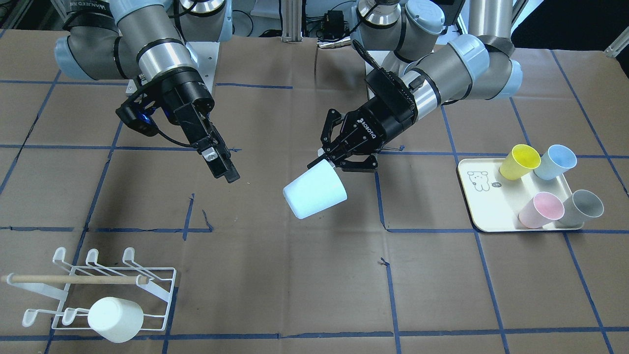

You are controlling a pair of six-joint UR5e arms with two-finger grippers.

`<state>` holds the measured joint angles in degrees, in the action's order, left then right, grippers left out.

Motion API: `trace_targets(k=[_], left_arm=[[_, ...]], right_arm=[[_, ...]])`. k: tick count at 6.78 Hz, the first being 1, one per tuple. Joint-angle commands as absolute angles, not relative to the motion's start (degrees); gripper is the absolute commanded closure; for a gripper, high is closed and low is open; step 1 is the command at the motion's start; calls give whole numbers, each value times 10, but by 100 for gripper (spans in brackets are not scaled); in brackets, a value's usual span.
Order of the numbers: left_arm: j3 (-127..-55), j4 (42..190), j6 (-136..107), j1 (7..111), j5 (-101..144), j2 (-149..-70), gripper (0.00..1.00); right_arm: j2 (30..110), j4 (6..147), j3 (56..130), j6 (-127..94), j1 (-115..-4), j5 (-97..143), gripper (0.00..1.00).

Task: Transfer IKEA cup to right arm and place on rack

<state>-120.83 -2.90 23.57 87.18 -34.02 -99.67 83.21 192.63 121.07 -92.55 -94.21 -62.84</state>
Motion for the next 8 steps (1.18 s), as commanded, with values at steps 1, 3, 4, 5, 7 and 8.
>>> trace_targets(k=[1, 3, 4, 5, 7, 8], left_arm=[[-1208, -29, 236, 872, -340, -997, 94], [-1208, -29, 235, 872, -340, -996, 94], [-1208, -29, 234, 872, -340, -996, 94], [-1208, -30, 234, 872, -340, -996, 94], [-1208, -29, 233, 872, -340, -996, 94], [-1208, -30, 233, 872, -340, -996, 94]], right_arm=[[834, 1850, 1200, -912, -982, -627, 0], [834, 1771, 1171, -865, -1006, -629, 1], [831, 1756, 1150, -865, -1014, -631, 1], [827, 1755, 1141, -867, -1020, -632, 1], [809, 1755, 1120, -872, -1022, -633, 2], [796, 1755, 1107, -872, -1023, -633, 2]])
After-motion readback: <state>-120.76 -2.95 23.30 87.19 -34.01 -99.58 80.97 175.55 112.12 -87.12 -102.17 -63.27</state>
